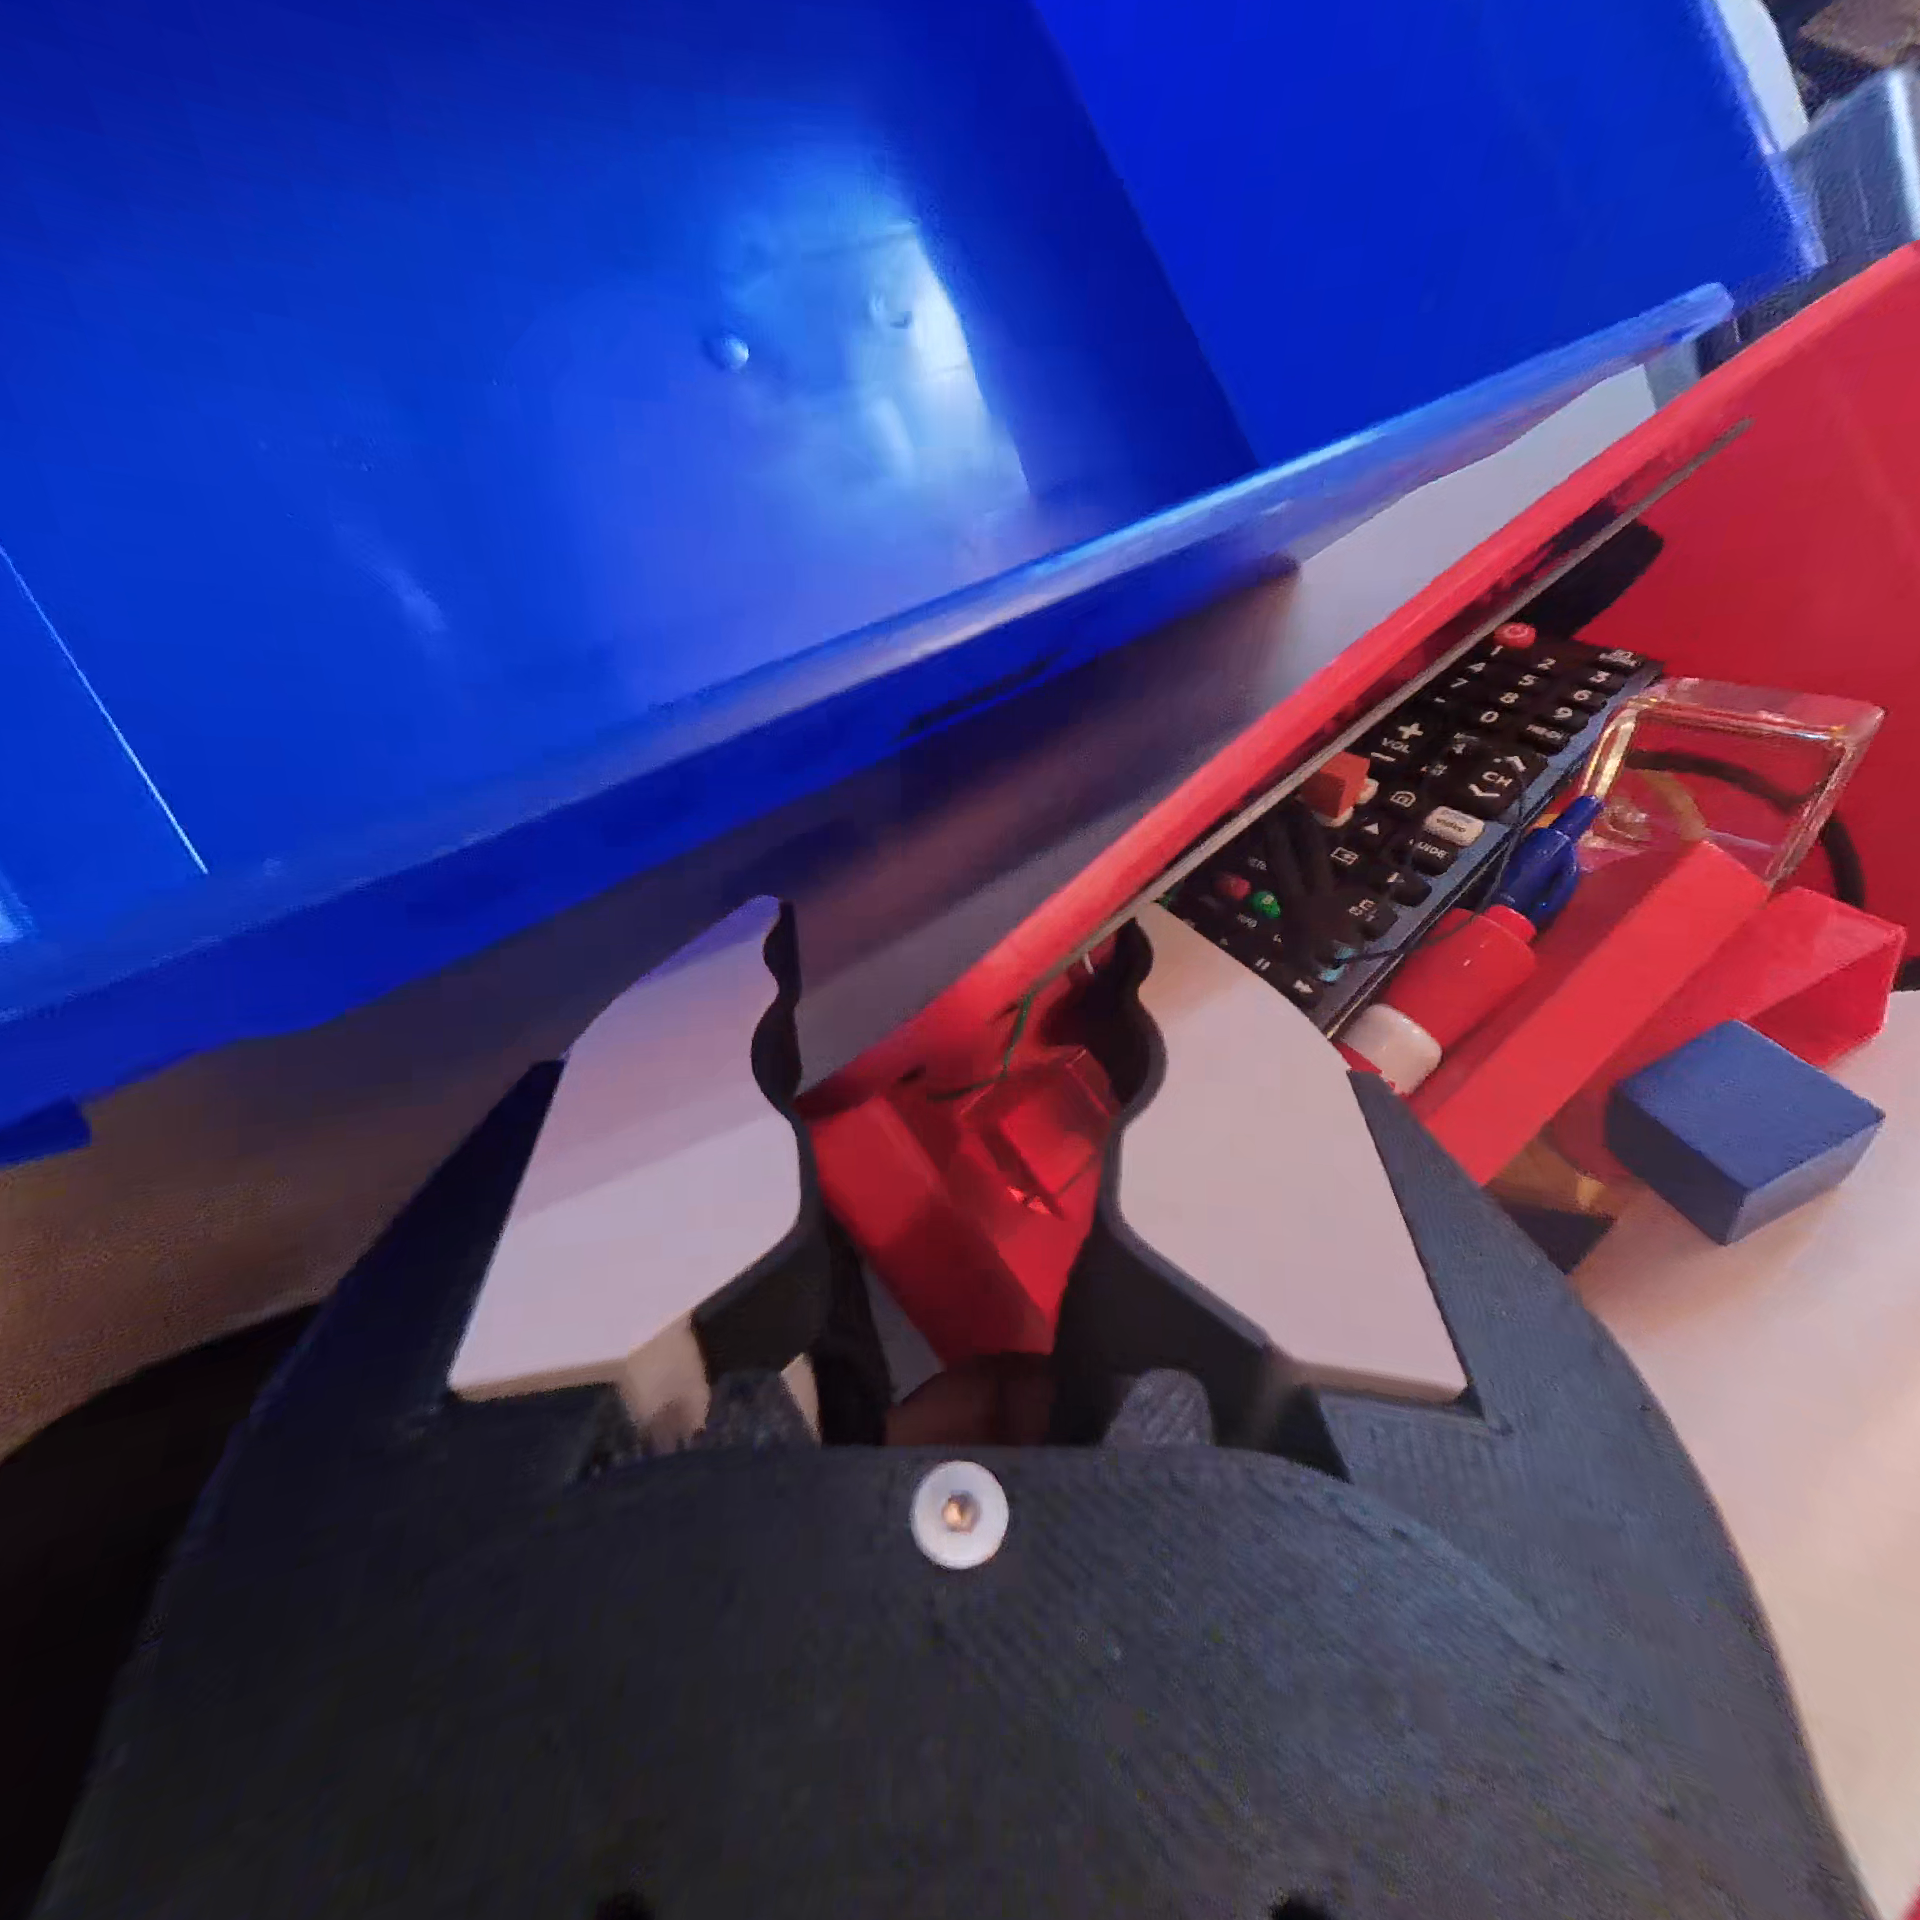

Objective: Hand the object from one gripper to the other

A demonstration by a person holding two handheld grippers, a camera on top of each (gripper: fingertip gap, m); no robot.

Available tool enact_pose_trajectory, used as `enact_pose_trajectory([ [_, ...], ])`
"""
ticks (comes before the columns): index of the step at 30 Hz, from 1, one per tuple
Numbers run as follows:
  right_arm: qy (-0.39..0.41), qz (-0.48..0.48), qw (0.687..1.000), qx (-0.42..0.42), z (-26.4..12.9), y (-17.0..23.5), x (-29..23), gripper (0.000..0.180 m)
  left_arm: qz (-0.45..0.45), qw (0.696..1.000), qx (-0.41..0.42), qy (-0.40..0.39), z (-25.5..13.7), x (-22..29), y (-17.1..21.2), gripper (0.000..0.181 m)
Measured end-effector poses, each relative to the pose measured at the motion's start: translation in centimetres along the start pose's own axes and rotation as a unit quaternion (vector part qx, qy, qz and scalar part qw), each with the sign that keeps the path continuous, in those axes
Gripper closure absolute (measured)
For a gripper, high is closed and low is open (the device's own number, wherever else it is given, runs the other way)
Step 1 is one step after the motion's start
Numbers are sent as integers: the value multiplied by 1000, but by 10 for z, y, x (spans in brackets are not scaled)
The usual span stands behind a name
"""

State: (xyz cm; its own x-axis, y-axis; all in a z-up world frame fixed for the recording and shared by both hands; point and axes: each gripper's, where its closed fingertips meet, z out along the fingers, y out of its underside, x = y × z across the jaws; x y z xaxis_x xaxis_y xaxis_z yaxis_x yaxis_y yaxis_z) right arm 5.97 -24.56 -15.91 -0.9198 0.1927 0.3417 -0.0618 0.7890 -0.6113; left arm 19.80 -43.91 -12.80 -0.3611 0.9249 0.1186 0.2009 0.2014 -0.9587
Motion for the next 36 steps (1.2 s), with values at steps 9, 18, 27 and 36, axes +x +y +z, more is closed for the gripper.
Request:
enact_pose_trajectory([
  [9,7,75,962,262,-55,-44,1,134,-8,1000,-14,-17,-31,-20,6,178],
  [18,-99,94,846,516,-121,-77,-77,65,-20,997,67,-44,-30,-29,-9,108],
  [27,-97,124,920,358,-70,-68,-74,92,-10,999,53,-10,-29,-16,-8,176],
  [36,-67,64,971,220,-30,-57,-90,104,37,998,-37,-24,-28,-11,12,166],
])
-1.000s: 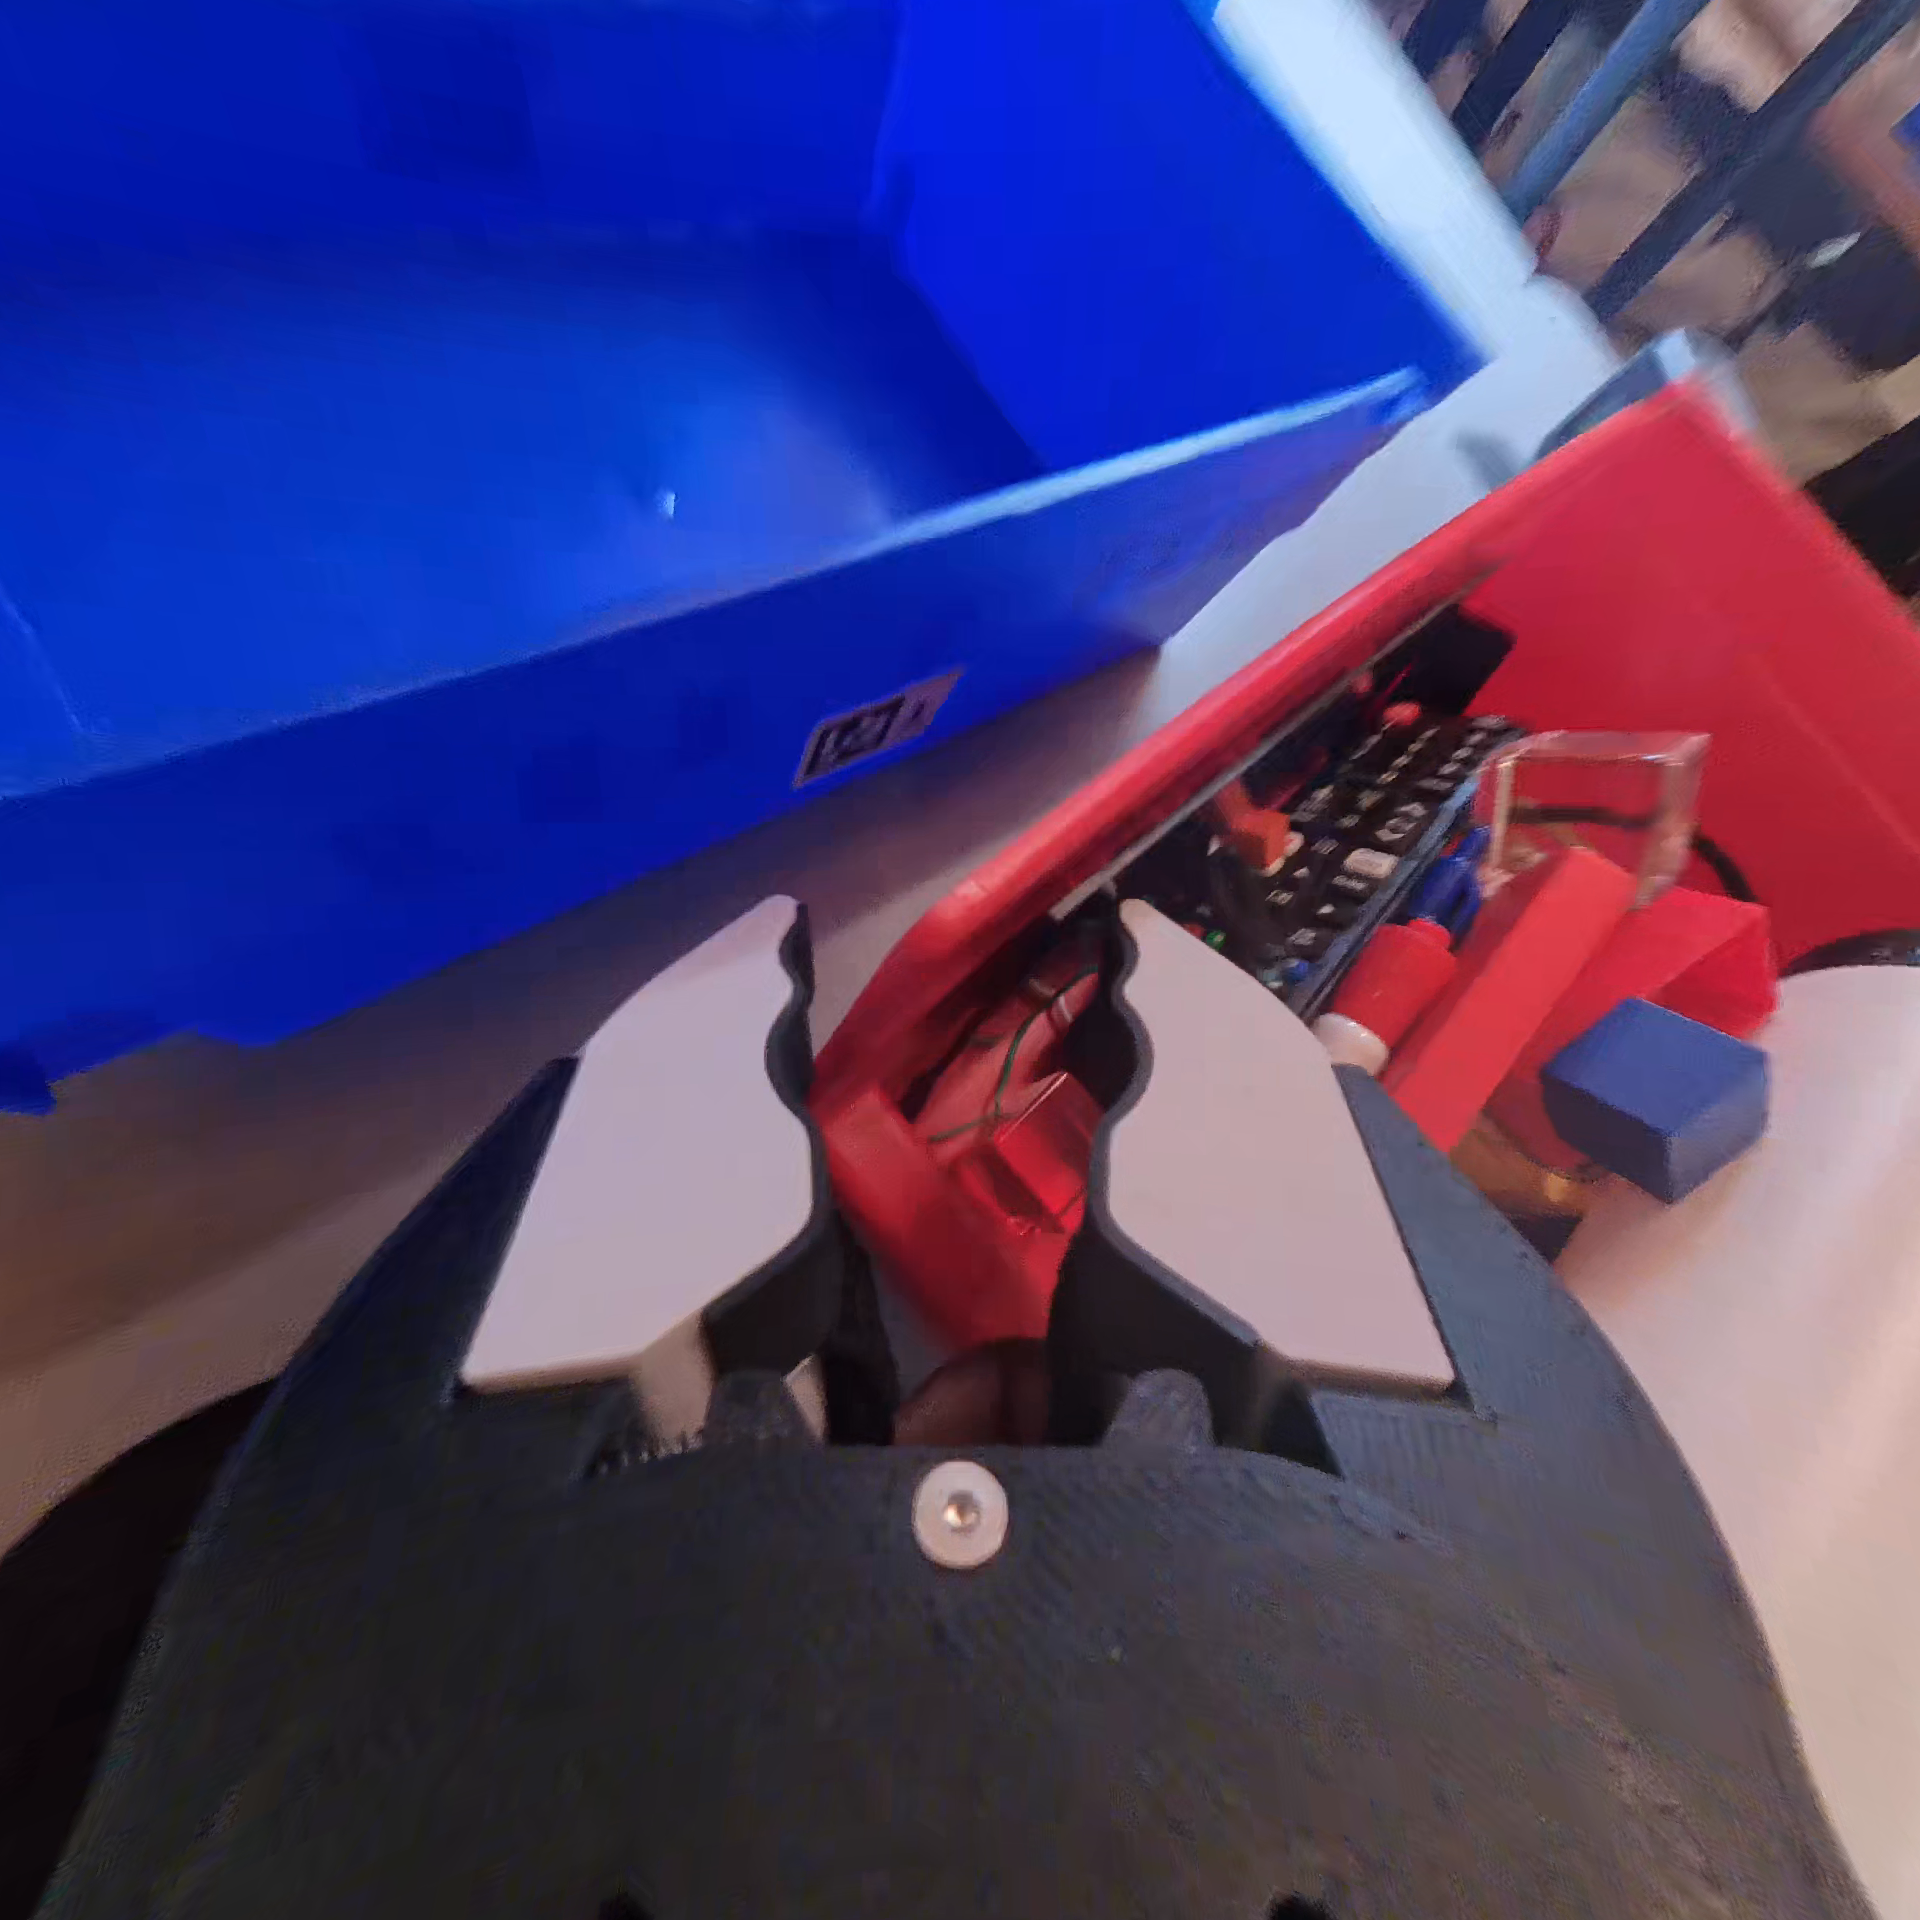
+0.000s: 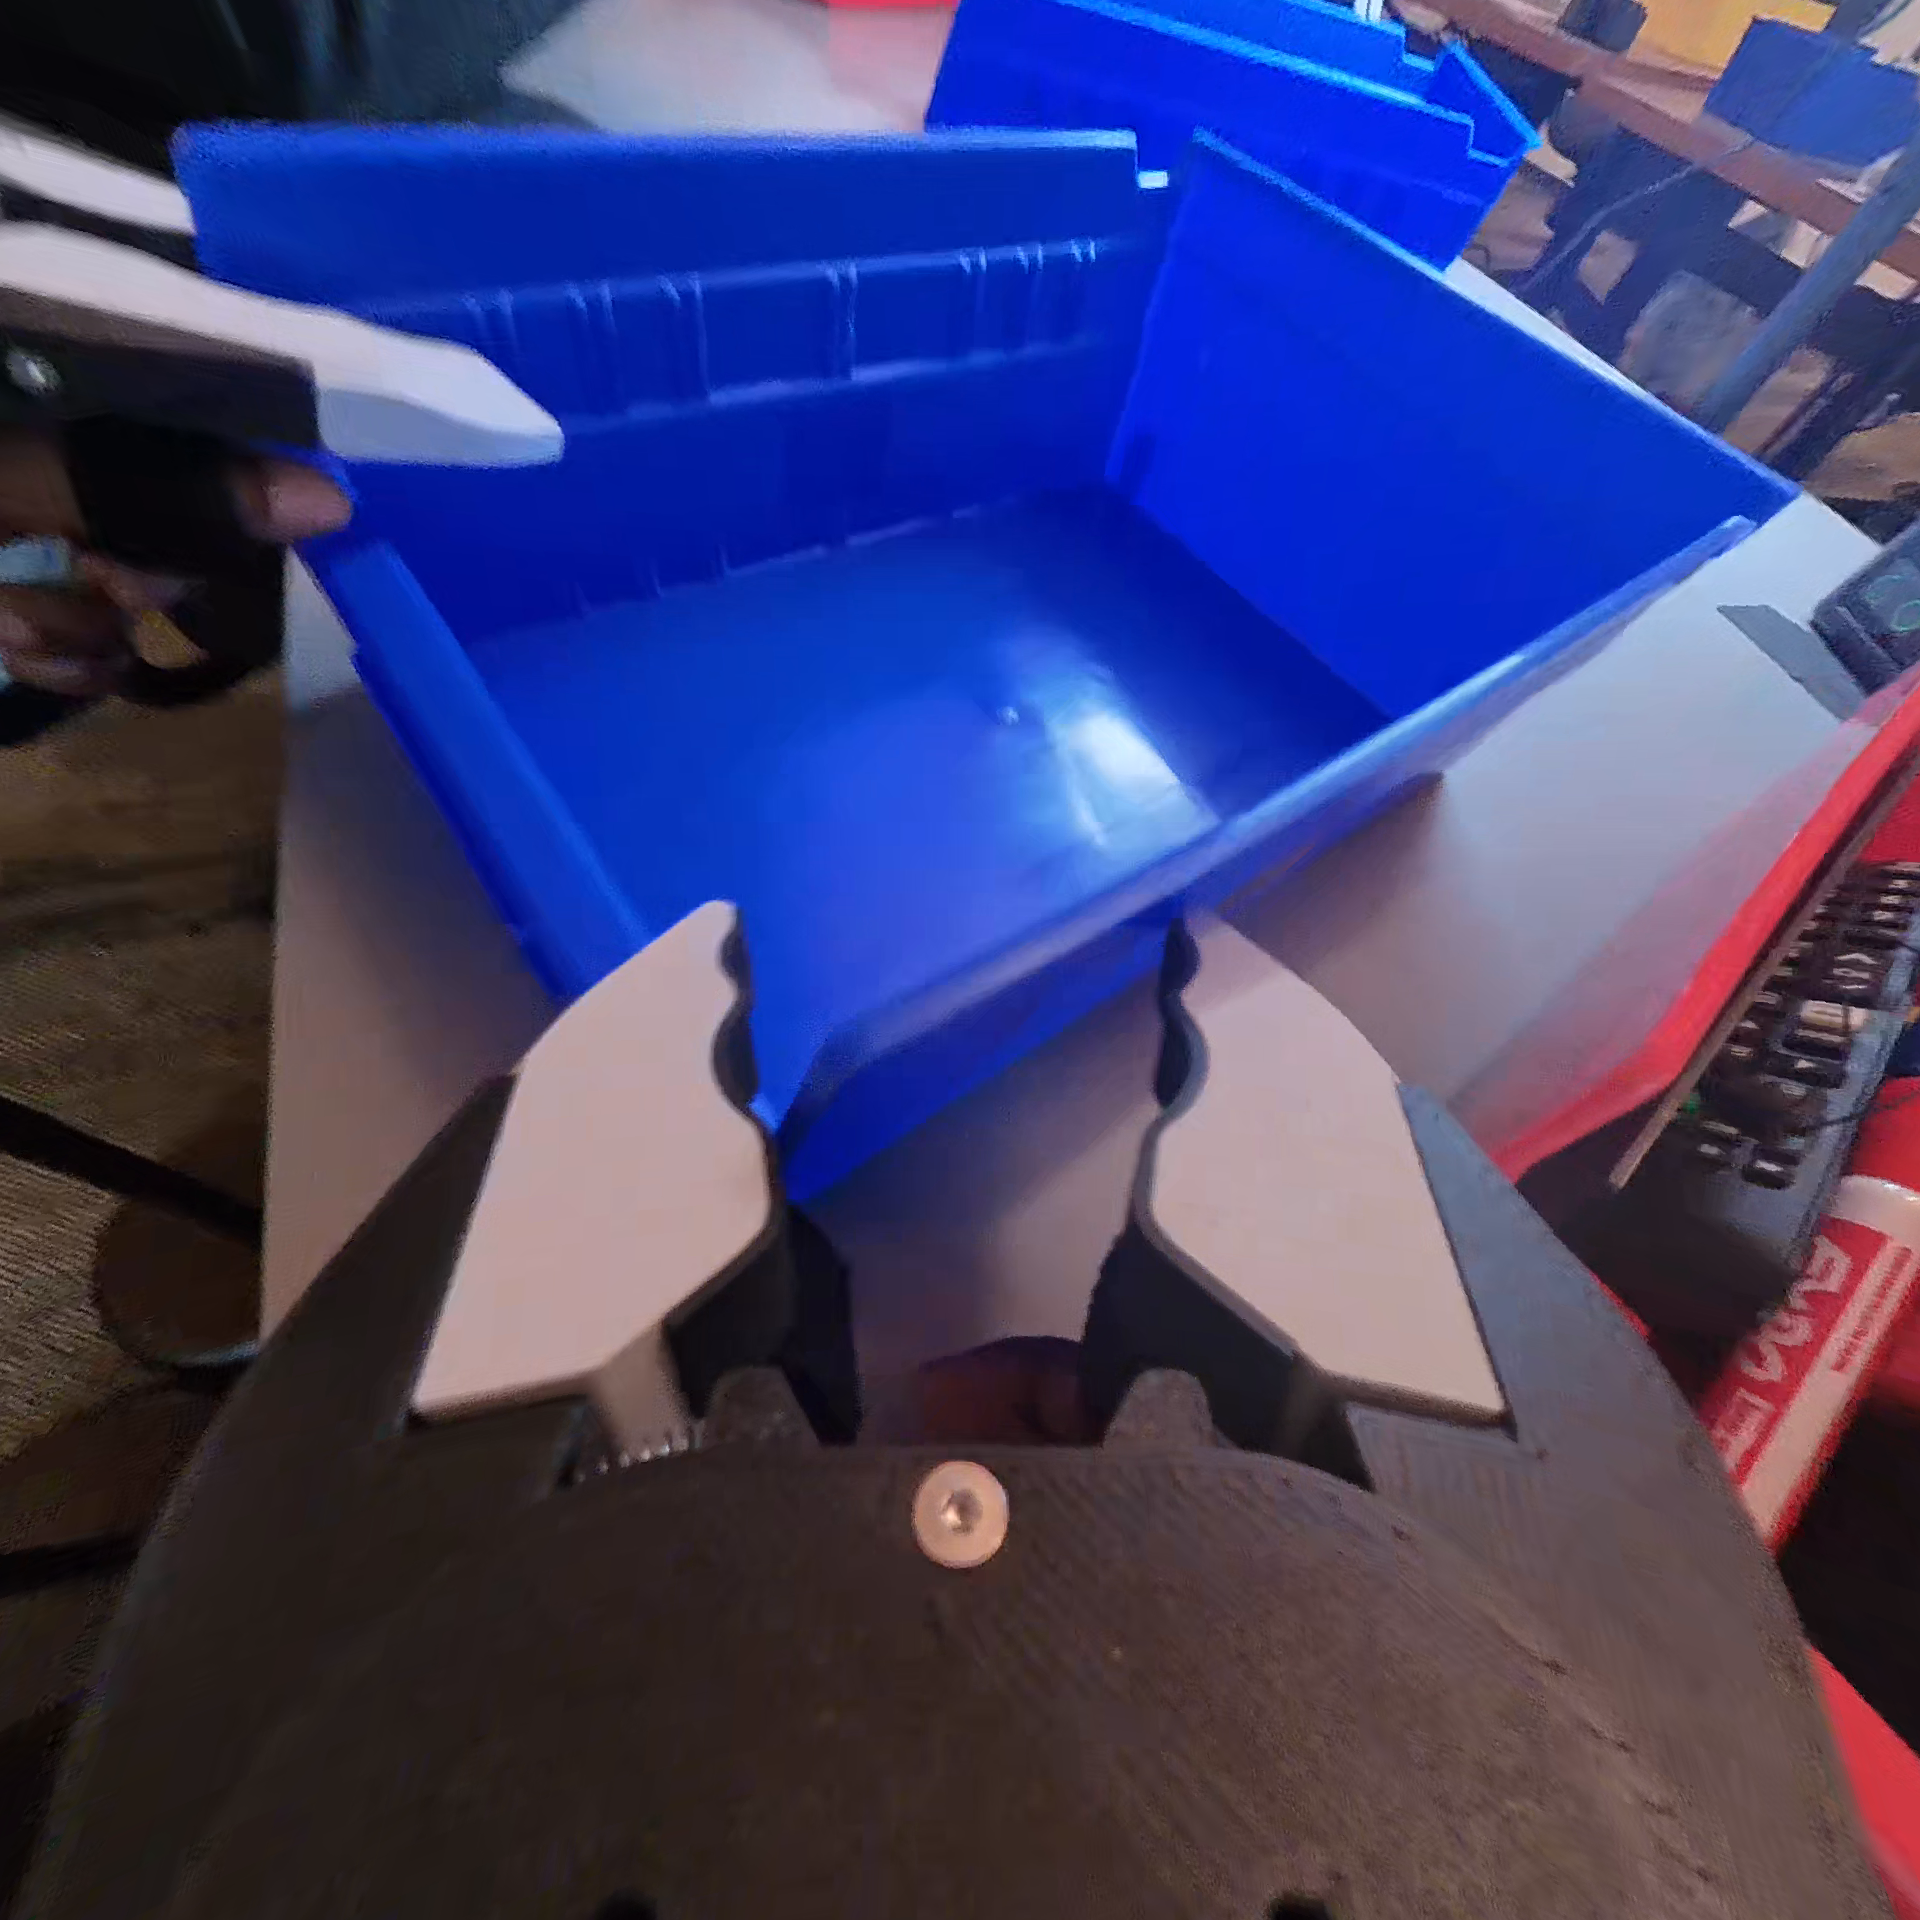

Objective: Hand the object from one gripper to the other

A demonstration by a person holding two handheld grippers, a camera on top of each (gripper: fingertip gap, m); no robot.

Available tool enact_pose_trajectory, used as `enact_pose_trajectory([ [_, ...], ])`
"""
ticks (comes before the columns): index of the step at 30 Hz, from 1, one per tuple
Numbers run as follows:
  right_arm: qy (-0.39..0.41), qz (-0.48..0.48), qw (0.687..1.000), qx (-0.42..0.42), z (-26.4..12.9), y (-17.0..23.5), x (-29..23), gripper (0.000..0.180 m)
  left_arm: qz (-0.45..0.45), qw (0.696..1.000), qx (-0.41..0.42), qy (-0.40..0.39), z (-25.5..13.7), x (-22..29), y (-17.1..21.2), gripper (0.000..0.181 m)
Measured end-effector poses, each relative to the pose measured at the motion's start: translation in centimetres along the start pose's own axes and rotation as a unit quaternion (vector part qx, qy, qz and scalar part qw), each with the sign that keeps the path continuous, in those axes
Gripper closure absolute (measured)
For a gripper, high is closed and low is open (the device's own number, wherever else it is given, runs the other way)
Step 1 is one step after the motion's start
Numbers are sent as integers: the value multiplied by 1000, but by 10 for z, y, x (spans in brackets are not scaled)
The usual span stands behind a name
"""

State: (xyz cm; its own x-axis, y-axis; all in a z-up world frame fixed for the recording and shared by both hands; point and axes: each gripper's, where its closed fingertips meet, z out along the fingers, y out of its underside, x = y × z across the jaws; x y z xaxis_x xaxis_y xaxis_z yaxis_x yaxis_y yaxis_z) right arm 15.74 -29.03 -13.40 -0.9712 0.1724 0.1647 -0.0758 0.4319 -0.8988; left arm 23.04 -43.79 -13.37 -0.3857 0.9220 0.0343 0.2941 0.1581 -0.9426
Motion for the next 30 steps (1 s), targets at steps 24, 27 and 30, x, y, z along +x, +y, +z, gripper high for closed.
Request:
enact_pose_trajectory([
  [24,353,-132,911,166,-288,-6,180,151,152,907,330,211,-55,318,-160,160],
  [27,412,-86,899,118,-346,45,225,153,204,895,295,265,-34,406,-156,159],
  [30,475,-61,875,66,-397,101,265,156,301,869,268,287,-17,486,-140,155],
])
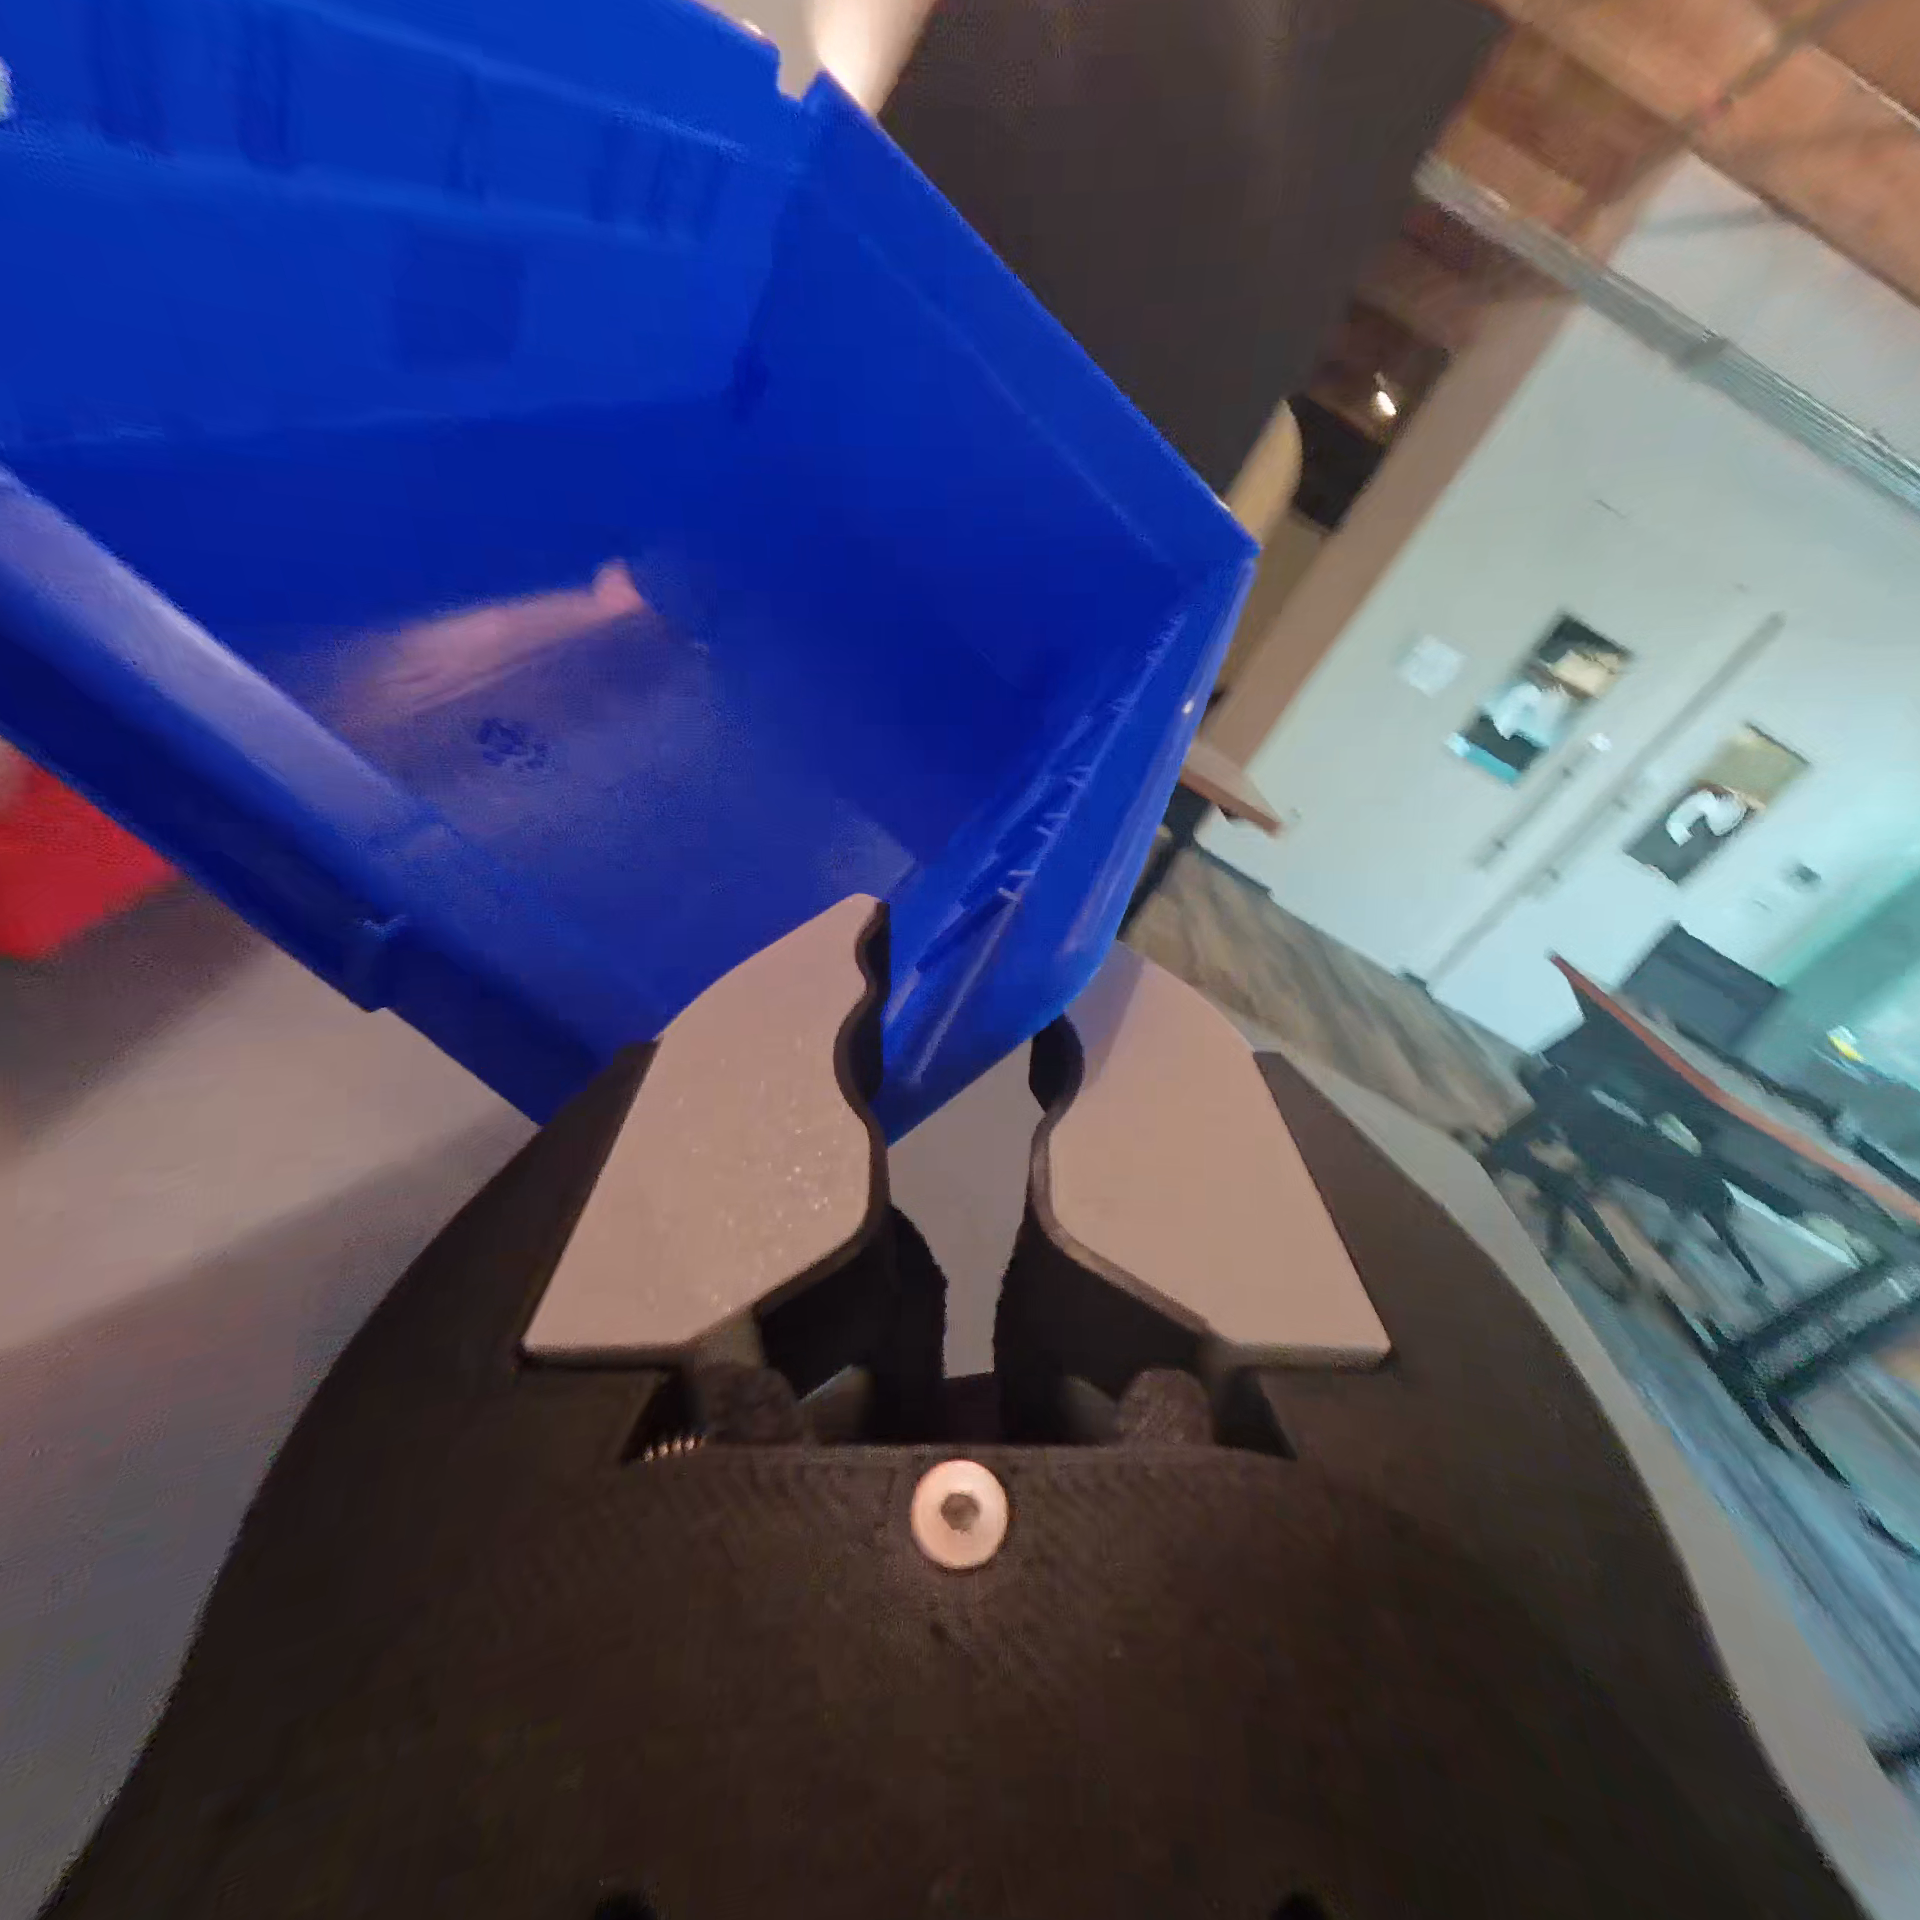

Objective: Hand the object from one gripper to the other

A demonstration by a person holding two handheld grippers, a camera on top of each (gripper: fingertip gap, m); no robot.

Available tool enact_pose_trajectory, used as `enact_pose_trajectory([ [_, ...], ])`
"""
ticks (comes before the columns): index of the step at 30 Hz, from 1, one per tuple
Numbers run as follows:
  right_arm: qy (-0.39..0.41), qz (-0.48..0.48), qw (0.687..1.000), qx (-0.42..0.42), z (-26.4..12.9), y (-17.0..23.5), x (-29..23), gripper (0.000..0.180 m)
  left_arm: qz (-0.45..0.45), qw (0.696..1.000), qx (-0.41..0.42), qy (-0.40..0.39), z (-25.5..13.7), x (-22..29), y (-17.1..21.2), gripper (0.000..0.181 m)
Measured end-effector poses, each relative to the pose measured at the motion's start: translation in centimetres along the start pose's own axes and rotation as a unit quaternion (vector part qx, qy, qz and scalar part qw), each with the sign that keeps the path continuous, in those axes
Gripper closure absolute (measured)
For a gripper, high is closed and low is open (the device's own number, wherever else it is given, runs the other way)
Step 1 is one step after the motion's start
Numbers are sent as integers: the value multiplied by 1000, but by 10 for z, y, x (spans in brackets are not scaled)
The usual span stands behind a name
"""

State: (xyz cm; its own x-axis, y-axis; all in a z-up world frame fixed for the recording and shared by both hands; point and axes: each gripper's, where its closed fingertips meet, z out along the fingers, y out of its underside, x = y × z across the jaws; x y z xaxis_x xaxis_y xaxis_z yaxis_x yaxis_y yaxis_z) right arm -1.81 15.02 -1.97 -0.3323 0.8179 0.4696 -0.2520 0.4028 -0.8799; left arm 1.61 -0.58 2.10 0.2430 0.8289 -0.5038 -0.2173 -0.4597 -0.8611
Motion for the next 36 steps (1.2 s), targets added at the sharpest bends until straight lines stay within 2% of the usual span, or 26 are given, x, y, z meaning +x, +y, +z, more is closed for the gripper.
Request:
enact_pose_trajectory([
  [3,24,12,998,-56,-7,56,41,157,47,997,-28,55,41,52,9,152],
  [6,17,16,994,-108,-17,92,59,157,39,993,-47,99,65,85,27,151],
  [12,-24,47,984,-169,-20,132,55,156,5,980,-99,173,71,117,67,141],
  [14,-22,50,985,-165,-21,132,55,152,-44,972,-73,217,61,120,59,127],
  [16,-12,49,988,-147,-22,127,59,137,-50,970,-60,231,50,114,47,115],
  [18,-1,20,992,-122,-22,123,64,101,-41,972,-41,226,37,106,42,103],
  [21,48,-11,998,-45,-26,107,76,102,-49,976,-61,204,17,93,58,90],
  [23,80,-8,997,9,-34,92,87,106,-58,975,-98,192,3,85,77,73],
  [26,30,55,998,1,-42,86,78,96,-30,976,-148,156,-19,64,102,59],
  [28,-28,75,996,37,-48,73,59,99,30,974,-195,112,-33,41,123,61],
  [31,-70,1,995,65,-56,64,30,100,85,965,-226,100,-52,19,141,76],
  [32,-86,-26,994,64,-57,64,18,101,91,964,-231,98,-55,13,145,84],
  [36,-138,-120,983,18,-53,77,-24,100,119,939,-302,118,-66,1,176,85],
])
